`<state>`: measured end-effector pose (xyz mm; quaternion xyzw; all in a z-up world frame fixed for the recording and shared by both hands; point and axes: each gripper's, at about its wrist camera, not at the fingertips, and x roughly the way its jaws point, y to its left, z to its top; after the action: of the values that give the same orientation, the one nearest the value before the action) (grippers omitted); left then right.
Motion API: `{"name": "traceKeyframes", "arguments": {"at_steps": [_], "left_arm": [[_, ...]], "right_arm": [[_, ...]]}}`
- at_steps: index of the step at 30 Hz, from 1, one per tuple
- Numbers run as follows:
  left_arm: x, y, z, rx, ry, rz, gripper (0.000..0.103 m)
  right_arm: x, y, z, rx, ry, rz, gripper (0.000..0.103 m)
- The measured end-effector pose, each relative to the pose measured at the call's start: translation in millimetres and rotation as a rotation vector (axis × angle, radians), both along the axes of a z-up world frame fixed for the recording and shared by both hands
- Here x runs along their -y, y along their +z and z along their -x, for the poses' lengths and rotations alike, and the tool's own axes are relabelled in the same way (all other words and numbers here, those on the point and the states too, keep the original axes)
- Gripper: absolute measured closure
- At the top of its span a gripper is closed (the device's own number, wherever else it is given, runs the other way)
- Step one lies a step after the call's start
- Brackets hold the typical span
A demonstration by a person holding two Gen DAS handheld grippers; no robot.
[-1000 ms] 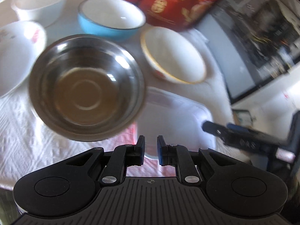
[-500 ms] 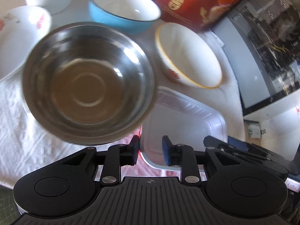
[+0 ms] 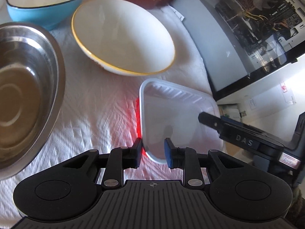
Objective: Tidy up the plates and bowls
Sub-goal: 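Move both grippers forward toward the stainless steel bowl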
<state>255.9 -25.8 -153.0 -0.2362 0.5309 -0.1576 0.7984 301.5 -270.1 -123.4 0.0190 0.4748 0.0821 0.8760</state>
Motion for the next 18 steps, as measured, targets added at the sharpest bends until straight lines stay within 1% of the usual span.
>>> {"name": "traceKeyframes", "arguments": {"at_steps": [2, 3, 5, 8, 10, 12, 15, 17, 18], "left_arm": [[-6, 9, 9, 0.006, -0.007, 0.012, 0.076], [-11, 15, 14, 0.015, -0.009, 0.015, 0.076], [-23, 29, 23, 0.041, -0.004, 0.014, 0.076], [-49, 52, 34, 0.090, 0.054, -0.009, 0.076], [-72, 64, 39, 0.117, 0.136, -0.056, 0.076], [-96, 74, 43, 0.131, 0.228, -0.133, 0.076], [-123, 82, 43, 0.130, 0.309, -0.258, 0.076], [-137, 85, 42, 0.124, 0.333, -0.298, 0.076], [-144, 85, 41, 0.121, 0.339, -0.305, 0.076]], "right_arm": [[-2, 1, 3, 0.023, 0.003, 0.027, 0.033], [-4, 4, 5, 0.040, 0.008, 0.043, 0.030], [-7, 10, 7, 0.078, 0.023, 0.058, 0.028], [-15, 26, 8, 0.144, 0.040, 0.047, 0.025], [-24, 38, 7, 0.173, 0.053, -0.002, 0.023], [-36, 45, 4, 0.173, 0.083, -0.069, 0.021], [-68, 45, 0, 0.123, 0.158, -0.164, 0.019], [-92, 39, -1, 0.080, 0.204, -0.216, 0.018], [-104, 35, -2, 0.059, 0.225, -0.241, 0.016]]}}
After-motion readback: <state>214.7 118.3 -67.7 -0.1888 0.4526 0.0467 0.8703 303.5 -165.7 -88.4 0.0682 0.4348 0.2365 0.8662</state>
